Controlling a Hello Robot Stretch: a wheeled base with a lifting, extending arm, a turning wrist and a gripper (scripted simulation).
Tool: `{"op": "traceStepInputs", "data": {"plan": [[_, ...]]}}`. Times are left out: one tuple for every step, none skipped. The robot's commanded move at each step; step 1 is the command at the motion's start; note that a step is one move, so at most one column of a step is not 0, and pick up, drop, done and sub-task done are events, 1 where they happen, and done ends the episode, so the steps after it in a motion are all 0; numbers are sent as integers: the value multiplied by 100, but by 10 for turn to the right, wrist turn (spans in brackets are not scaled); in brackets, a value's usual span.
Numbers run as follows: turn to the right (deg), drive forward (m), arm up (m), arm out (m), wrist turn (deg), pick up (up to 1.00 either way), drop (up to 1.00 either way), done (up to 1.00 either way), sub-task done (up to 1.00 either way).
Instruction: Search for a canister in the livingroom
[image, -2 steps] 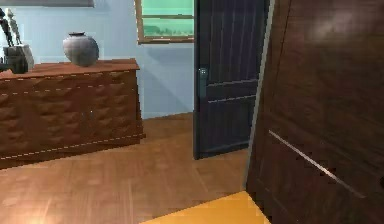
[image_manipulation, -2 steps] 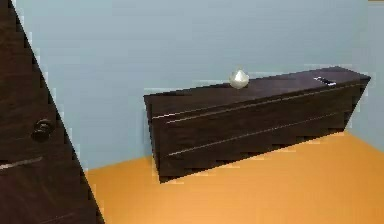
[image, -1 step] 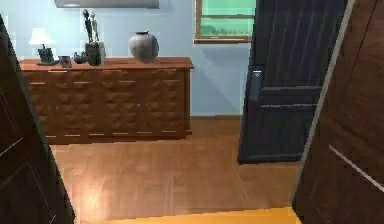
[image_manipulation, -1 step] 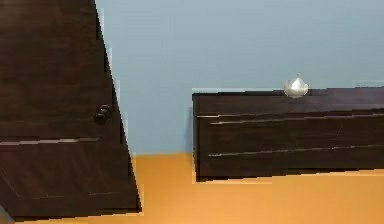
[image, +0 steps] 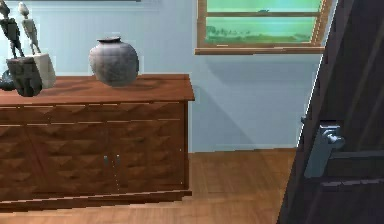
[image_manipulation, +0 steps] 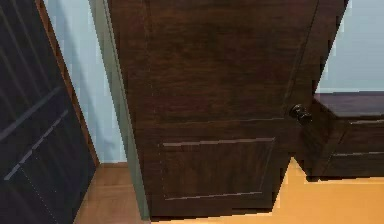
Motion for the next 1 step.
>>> {"op": "traceStepInputs", "data": {"plan": [[-30, 0, 0, 0, 0, 0, 0, 0, 0]]}}
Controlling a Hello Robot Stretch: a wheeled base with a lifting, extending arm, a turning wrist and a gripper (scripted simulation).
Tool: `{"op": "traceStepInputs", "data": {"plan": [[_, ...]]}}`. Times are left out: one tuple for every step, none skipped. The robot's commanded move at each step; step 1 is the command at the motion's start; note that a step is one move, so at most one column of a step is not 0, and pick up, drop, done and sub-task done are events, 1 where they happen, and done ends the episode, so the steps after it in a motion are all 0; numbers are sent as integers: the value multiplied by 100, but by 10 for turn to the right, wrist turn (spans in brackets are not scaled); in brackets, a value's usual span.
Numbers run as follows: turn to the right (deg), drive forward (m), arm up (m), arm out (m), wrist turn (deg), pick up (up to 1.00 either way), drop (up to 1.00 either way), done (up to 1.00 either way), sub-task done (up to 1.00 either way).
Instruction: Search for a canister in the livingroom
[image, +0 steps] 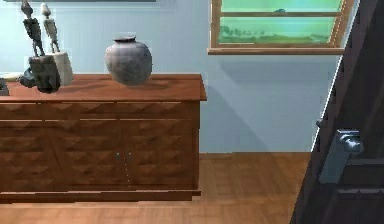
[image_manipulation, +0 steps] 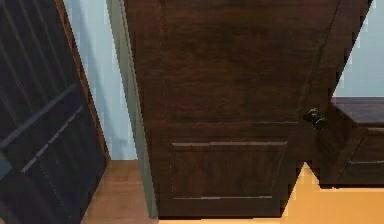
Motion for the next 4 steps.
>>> {"op": "traceStepInputs", "data": {"plan": [[0, 65, 0, 0, 0, 0, 0, 0, 0], [450, 0, 0, 0, 0, 0, 0, 0, 0], [150, 0, 0, 0, 0, 0, 0, 0, 0], [30, 0, 0, 0, 0, 0, 0, 0, 0]]}}
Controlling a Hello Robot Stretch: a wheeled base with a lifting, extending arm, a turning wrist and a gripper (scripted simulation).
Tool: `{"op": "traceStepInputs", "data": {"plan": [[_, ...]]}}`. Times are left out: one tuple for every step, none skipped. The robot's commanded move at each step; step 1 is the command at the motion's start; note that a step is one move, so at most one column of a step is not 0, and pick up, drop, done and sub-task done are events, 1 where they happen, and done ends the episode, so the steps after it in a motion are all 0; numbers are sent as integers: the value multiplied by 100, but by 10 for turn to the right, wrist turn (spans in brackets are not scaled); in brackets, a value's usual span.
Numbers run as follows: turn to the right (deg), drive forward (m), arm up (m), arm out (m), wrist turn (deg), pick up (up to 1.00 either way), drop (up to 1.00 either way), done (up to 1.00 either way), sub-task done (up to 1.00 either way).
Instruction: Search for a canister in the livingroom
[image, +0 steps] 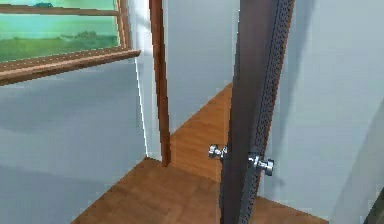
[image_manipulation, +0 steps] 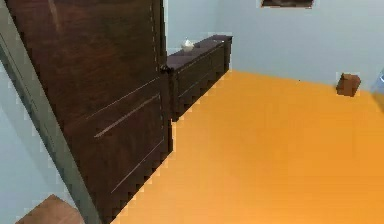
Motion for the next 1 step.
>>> {"op": "traceStepInputs", "data": {"plan": [[0, 35, 0, 0, 0, 0, 0, 0, 0]]}}
